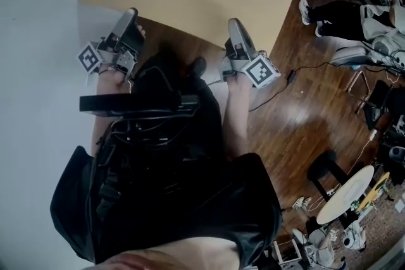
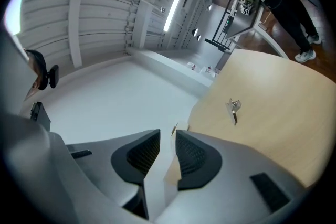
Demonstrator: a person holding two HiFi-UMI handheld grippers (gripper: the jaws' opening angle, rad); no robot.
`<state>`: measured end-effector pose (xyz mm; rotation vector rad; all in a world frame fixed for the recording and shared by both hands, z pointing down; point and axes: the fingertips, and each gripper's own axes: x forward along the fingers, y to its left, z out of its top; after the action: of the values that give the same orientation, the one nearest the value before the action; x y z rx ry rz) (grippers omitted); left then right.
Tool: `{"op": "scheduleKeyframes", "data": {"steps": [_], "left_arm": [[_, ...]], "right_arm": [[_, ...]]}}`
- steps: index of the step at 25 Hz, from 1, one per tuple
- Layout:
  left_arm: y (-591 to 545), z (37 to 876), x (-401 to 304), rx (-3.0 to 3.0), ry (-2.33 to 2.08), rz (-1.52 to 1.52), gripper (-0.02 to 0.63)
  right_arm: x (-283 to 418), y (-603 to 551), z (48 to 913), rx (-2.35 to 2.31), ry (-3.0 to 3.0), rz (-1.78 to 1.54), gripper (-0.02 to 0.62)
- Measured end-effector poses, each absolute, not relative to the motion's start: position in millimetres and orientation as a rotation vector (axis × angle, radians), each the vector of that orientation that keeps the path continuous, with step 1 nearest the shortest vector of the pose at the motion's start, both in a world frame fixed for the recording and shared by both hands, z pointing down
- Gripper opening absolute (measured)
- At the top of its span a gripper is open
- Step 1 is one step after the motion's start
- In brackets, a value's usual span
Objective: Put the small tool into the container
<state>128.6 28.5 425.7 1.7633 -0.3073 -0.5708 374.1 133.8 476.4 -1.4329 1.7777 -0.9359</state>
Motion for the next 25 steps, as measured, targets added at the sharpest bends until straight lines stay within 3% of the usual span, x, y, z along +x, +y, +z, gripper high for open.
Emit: {"op": "scheduleKeyframes", "data": {"steps": [10, 25], "left_arm": [[-58.5, 437.7, 172.6, 1.7, -0.18, -0.552, 0.032], [-174.1, 455.0, 179.1, 1.635, -0.116, -0.493, 0.032]], "right_arm": [[406.4, 85.8, 499.5, -1.64, 1.673, -0.967, 0.075], [446.7, -2.3, 585.4, -2.045, 1.692, -1.225, 0.075]]}}
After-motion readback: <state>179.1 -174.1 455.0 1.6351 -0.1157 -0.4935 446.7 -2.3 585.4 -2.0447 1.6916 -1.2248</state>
